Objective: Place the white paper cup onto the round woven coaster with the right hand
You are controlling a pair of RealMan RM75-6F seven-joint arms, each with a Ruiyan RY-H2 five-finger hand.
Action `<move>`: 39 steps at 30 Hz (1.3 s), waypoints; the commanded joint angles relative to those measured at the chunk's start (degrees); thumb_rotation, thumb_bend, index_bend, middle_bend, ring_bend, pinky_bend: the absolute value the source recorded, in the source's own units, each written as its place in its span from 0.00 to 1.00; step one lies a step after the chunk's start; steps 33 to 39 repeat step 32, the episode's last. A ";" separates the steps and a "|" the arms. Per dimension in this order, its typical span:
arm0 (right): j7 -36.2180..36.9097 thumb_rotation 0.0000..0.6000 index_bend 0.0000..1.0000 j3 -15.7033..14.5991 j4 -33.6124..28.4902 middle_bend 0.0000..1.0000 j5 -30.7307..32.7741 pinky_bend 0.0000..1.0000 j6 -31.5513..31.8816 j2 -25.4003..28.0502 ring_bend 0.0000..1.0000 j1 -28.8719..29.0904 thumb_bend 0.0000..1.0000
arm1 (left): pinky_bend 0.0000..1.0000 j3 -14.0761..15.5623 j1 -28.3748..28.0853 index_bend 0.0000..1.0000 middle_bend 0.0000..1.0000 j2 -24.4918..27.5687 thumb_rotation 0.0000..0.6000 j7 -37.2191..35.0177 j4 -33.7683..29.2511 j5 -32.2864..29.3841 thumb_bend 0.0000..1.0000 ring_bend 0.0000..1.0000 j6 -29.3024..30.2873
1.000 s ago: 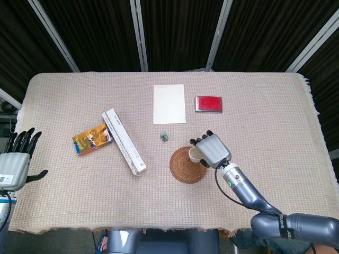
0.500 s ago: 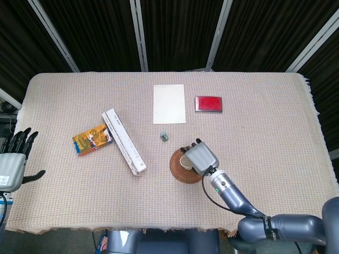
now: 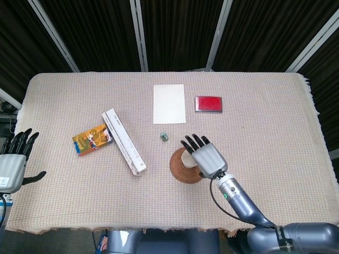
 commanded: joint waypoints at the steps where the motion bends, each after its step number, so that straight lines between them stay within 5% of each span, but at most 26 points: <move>1: 6.42 1.00 0.00 -3.84 -5.68 0.02 -11.21 0.10 8.07 7.58 0.03 -7.27 0.00 | 0.00 0.24 0.41 0.00 0.00 0.28 1.00 -0.52 -0.22 1.10 0.00 0.00 0.98; 8: 21.12 1.00 0.00 -10.49 2.48 0.00 -29.12 0.00 23.36 11.53 0.00 -19.91 0.00 | 0.00 0.87 1.86 0.00 0.00 0.00 1.00 -2.32 0.28 4.53 0.00 0.00 4.49; 15: 32.81 1.00 0.00 -10.98 13.47 0.00 -33.09 0.00 31.59 9.21 0.00 -27.83 0.00 | 0.00 1.55 3.36 0.00 0.00 0.79 1.00 -5.04 0.14 6.82 0.00 0.00 6.94; 39: 36.55 1.00 0.00 -7.48 18.94 0.00 -33.69 0.00 32.02 7.27 0.00 -32.49 0.00 | 0.00 1.53 3.19 0.00 0.00 0.79 1.00 -5.22 0.08 7.70 0.00 0.00 6.16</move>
